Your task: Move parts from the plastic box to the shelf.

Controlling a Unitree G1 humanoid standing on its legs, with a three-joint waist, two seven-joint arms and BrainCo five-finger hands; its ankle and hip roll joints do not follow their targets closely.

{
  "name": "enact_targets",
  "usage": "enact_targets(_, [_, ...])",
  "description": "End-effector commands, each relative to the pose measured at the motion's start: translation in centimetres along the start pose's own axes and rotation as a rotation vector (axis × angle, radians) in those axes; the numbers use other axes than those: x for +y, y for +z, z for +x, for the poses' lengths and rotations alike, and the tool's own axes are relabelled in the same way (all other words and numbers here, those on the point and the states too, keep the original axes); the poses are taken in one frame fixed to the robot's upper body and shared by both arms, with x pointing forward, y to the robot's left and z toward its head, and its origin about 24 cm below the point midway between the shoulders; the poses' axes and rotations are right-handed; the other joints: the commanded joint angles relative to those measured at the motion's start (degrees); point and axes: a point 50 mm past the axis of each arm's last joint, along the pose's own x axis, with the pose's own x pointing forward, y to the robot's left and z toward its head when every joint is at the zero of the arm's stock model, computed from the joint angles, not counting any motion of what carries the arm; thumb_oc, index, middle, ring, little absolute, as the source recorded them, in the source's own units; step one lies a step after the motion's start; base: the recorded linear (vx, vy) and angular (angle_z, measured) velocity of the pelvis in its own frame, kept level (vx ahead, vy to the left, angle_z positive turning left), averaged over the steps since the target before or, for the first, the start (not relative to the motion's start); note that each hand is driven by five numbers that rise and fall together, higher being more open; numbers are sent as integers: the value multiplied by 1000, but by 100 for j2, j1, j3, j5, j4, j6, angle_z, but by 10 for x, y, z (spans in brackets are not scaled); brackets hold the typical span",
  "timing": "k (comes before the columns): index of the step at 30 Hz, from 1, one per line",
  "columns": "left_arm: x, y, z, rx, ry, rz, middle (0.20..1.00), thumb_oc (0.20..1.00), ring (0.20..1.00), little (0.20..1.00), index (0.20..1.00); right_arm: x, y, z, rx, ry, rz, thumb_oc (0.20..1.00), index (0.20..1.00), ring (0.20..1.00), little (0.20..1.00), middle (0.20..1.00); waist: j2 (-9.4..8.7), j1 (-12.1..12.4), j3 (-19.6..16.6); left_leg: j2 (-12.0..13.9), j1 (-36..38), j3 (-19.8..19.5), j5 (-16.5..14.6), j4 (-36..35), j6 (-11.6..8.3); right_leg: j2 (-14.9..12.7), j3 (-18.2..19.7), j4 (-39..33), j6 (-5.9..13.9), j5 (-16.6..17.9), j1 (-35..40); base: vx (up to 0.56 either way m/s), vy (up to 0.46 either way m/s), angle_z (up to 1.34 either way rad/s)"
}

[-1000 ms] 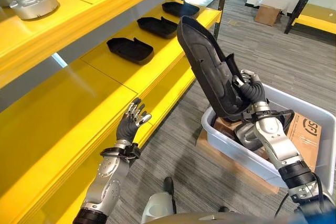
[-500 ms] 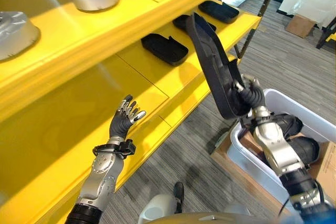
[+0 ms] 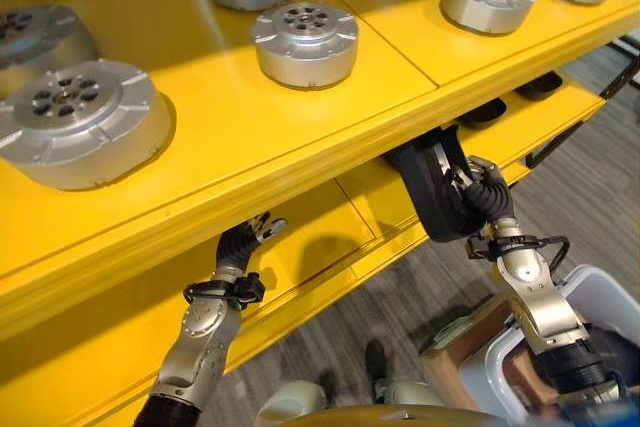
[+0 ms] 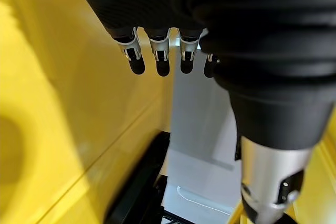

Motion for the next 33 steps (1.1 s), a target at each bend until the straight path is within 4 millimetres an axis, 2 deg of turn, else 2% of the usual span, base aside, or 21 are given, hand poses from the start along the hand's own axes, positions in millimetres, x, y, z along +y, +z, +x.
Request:
enact_targets(1, [-2, 17, -2, -102, -24, -13, 1000, 1000, 1000, 1000, 1000, -8, 31, 8, -170, -13, 32, 200, 200, 200, 200, 200, 178, -114, -454, 48, -189, -187, 184, -177, 11, -191, -237, 719, 369, -732, 3, -7, -154, 16])
enact_targets(6, [0, 13, -8, -90, -1, -32, 1000, 1000, 1000, 1000, 1000, -7, 36, 9, -186, 9, 33, 200, 200, 200, 200, 200, 144, -46, -455, 184, -275, -397, 241, -68, -224, -64, -456, 660, 213, -874, 137, -21, -175, 19])
enact_targets(10, [-1, 11, -10, -86, 2, -48, 1000, 1000, 1000, 1000, 1000, -4, 43, 11, -219, 31, 48, 200, 200, 200, 200, 200, 129, 8, -300, 92, -636, -531, 218, 491, -359, -21, -614, 556, 97, -904, 189, -113, -161, 48])
enact_targets(11, [-4, 11, -8, -89, -6, -55, 1000, 1000, 1000, 1000, 1000, -5, 47, 12, -238, 32, 42, 200, 200, 200, 200, 200, 110, -63, -101, 162, -951, -75, 94, 1037, -369, -121, -874, 655, 50, -915, 106, -249, -103, 86])
enact_targets(12, [-3, 11, -8, -88, -6, -57, 1000, 1000, 1000, 1000, 1000, -3, 47, 12, -236, 38, 45, 200, 200, 200, 200, 200, 82, -73, -76, 461, -898, 177, 60, 1056, -354, -184, -941, 710, 63, -918, 77, -182, -43, 110])
enact_targets(13, [-3, 10, -9, -83, -2, -58, 1000, 1000, 1000, 1000, 1000, -2, 47, 11, -234, 40, 50, 200, 200, 200, 200, 200, 95, -67, -117, 640, -810, 203, 117, 909, -370, -201, -953, 691, 76, -916, 97, -18, 7, 111])
enact_targets(14, [-3, 10, -9, -82, -2, -58, 1000, 1000, 1000, 1000, 1000, -2, 47, 11, -233, 41, 50, 200, 200, 200, 200, 200, 96, -62, -113, 649, -778, 208, 130, 870, -375, -196, -950, 685, 72, -915, 112, 35, 44, 68])
enact_targets(15, [-2, 7, -12, -75, 13, -67, 1000, 1000, 1000, 1000, 1000, -1, 44, 9, -219, 38, 55, 200, 200, 200, 200, 200, 135, -82, -193, 1070, -704, 187, 387, 607, -470, -248, -1002, 708, 92, -980, 118, 18, 84, 19])
enact_targets(17, [-1, 6, -12, -73, 29, -84, 1000, 1000, 1000, 1000, 1000, -2, 43, 9, -215, 31, 58, 200, 200, 200, 200, 200, 252, -131, -227, 1490, -682, 377, 776, 144, -549, -362, -1204, 854, 137, -1083, 72, 35, 153, 27])
enact_targets(18, [-1, 5, -13, -68, 33, -91, 1000, 1000, 1000, 1000, 1000, -2, 44, 10, -216, 32, 56, 200, 200, 200, 200, 200, 342, -147, -265, 1600, -539, 569, 793, -131, -576, -378, -1318, 959, 164, -1134, 31, 68, 141, 53])
enact_targets(19, [0, 3, -15, -60, 36, -93, 1000, 1000, 1000, 1000, 1000, -2, 42, 10, -207, 29, 55, 200, 200, 200, 200, 200, 418, -119, -304, 1654, -418, 553, 830, -347, -616, -354, -1325, 1021, 167, -1161, 1, 63, 135, 50])
enact_targets(21, [1, 1, -16, -51, 40, -95, 1000, 1000, 1000, 1000, 1000, -1, 40, 10, -197, 26, 54, 200, 200, 200, 200, 200, 514, -57, -342, 1604, -332, 505, 790, -485, -628, -395, -1333, 1091, 209, -1158, -39, 45, 164, 20])
enact_targets(24, [5, 2, -17, -50, 29, -63, 1000, 1000, 1000, 1000, 1000, -4, 36, 10, -177, 16, 57, 200, 200, 200, 200, 200, 504, -6, -364, 1401, -322, 593, 608, -303, -587, -639, -1428, 1070, 321, -1122, 116, 107, 186, -16])
enact_targets(29, [10, 7, -16, -51, 24, -23, 1000, 1000, 1000, 1000, 1000, -2, 31, 16, -144, 14, 41, 200, 200, 200, 200, 200, 389, 119, -342, 1060, -351, 655, 257, -19, -456, -1005, -1525, 1005, 515, -1064, 349, 122, 187, 20])
enact_targets(32, [10, 10, -15, -57, 12, -7, 1000, 1000, 1000, 1000, 1000, 2, 34, 28, -141, 24, 36, 200, 200, 200, 200, 200, 300, 243, -300, 915, -541, 633, 103, 286, -430, -1137, -1567, 981, 585, -1041, 341, 53, 104, 4])
enact_targets(33, [7, 13, -12, -59, -12, 1, 1000, 1000, 1000, 1000, 1000, 5, 37, 38, -142, 27, 23, 200, 200, 200, 200, 200, 257, 346, -211, 836, -761, 613, -4, 592, -448, -1193, -1609, 1075, 601, -1069, 255, -56, 46, 7])
